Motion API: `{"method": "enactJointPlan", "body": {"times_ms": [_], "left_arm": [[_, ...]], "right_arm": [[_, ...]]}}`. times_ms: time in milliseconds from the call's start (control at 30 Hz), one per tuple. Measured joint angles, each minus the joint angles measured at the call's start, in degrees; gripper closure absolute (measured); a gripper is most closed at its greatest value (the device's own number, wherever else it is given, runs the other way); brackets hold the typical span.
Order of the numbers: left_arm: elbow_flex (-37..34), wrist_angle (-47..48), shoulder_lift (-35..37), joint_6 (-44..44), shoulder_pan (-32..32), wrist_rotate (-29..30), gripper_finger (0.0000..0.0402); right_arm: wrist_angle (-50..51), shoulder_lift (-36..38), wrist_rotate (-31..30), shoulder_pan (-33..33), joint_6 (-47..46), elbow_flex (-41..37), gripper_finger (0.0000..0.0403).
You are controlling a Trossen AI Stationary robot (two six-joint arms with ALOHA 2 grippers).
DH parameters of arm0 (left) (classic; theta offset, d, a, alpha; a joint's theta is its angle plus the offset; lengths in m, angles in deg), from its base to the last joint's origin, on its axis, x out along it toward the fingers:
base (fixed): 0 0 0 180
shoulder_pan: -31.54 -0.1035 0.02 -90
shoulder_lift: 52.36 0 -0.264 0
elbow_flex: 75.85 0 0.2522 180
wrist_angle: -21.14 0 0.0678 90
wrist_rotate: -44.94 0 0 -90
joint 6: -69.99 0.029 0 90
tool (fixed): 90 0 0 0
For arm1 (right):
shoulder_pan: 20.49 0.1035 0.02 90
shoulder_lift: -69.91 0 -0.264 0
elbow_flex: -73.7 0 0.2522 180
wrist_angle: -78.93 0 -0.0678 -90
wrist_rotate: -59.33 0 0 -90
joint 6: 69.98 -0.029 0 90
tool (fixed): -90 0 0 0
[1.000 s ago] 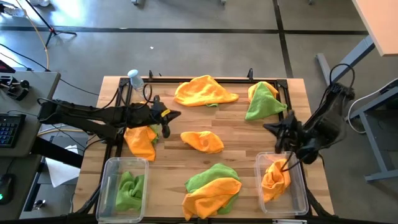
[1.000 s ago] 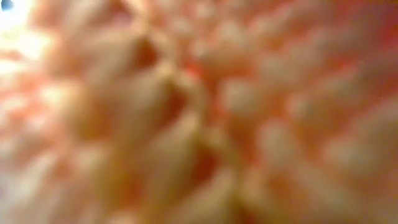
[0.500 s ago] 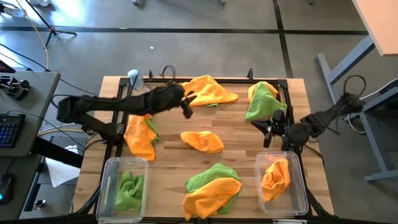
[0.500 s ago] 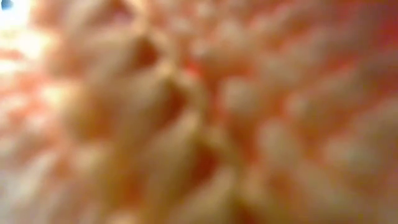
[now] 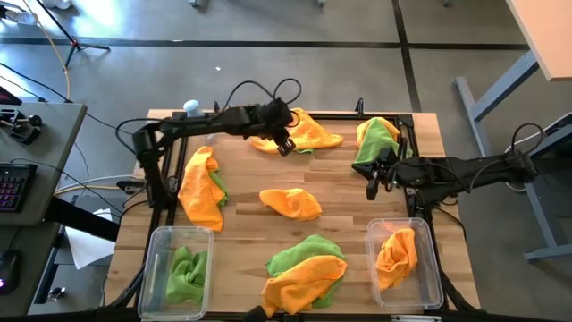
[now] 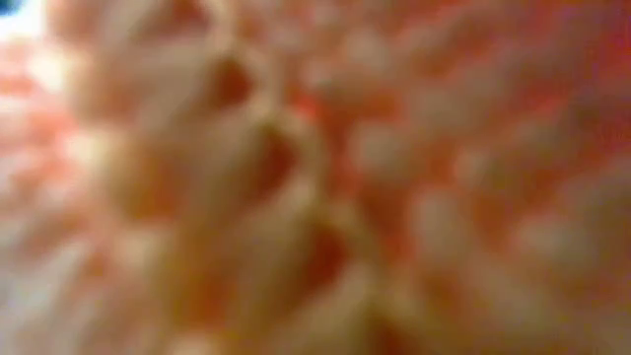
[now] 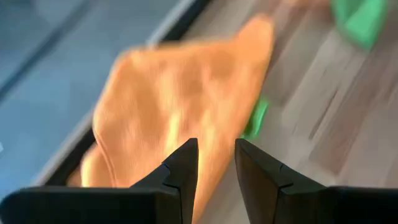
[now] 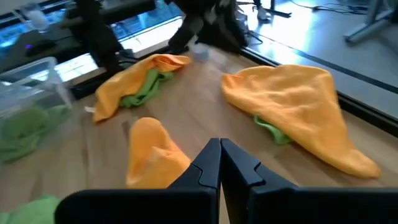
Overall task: Sort microfiber towel by color & place in baskets
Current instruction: Put the yellow towel into the right transparent bin
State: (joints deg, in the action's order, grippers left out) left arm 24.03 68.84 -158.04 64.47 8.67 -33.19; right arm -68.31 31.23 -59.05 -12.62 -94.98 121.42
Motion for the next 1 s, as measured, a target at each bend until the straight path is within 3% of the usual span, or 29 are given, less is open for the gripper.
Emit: {"method": "enactJointPlan", "body": {"times_ms": [167, 767, 867, 1000], "left_arm": [[0.9, 3.8, -5.3, -1.5, -3.9, -5.5, 0.031], [1.1, 6.5, -17.2, 0.7, -6.7, -9.5, 0.0311], [1.2, 6.7, -17.8, 0.7, -6.7, -9.7, 0.0332], [1.1, 6.6, -17.5, 0.0, -6.7, -9.9, 0.0391]], "right_arm": [[0.0, -0.3, 0.9, -1.5, 0.0, 0.0, 0.0403], [0.0, -0.3, -1.7, -3.3, -0.6, 0.0, 0.0403], [0.0, -0.3, -3.0, -4.2, -0.5, 0.0, 0.0403], [0.0, -0.3, -3.6, -5.3, 0.7, 0.0, 0.0403]]}}
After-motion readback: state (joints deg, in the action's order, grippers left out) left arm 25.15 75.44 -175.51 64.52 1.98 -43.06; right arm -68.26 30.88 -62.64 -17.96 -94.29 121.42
